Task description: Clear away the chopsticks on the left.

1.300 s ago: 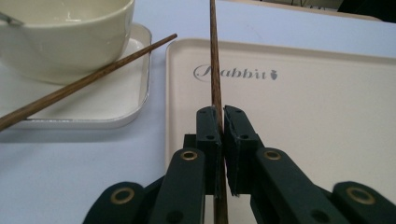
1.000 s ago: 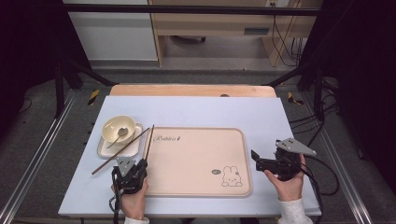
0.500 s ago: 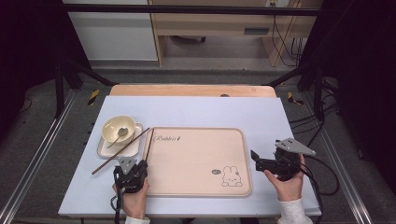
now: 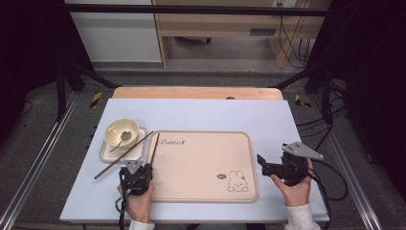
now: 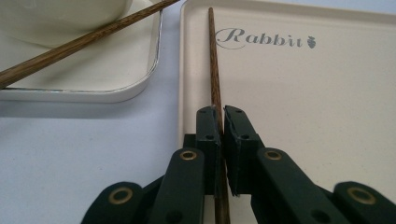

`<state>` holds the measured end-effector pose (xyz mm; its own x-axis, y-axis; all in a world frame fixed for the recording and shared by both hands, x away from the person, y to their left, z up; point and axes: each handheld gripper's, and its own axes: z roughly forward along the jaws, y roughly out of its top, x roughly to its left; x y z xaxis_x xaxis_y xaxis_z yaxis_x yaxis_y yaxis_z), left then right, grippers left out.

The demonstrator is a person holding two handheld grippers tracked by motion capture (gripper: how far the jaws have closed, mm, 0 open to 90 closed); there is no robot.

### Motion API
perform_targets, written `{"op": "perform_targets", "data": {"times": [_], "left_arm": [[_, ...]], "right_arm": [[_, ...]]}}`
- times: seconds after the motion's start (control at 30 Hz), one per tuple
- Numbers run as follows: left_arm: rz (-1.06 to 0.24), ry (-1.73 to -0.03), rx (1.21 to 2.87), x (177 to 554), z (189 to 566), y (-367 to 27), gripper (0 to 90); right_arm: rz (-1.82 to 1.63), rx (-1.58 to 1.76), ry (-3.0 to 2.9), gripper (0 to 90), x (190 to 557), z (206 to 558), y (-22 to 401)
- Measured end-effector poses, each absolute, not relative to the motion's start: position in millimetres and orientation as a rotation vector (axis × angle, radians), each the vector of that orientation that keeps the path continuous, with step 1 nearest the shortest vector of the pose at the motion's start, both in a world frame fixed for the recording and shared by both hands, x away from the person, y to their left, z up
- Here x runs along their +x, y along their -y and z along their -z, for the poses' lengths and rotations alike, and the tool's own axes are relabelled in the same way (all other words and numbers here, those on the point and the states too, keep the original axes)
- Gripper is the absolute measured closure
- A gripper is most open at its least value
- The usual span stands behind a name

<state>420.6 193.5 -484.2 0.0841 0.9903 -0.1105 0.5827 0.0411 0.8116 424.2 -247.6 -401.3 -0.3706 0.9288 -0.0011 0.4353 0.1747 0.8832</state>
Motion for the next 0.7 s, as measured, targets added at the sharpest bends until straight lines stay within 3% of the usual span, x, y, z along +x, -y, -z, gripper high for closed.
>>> {"op": "perform_targets", "data": {"times": [0.5,0.7], "left_arm": [[-0.668,-1.593,1.634,422.7,484.6,-194.3,78.4],[-0.647,-1.578,1.634,422.0,484.5,-192.5,84.5]], "right_arm": [[-1.139,1.282,-1.892,2.7,423.9,400.9,247.7],[-1.145,1.284,-1.892,2.8,423.6,400.6,247.6]]}}
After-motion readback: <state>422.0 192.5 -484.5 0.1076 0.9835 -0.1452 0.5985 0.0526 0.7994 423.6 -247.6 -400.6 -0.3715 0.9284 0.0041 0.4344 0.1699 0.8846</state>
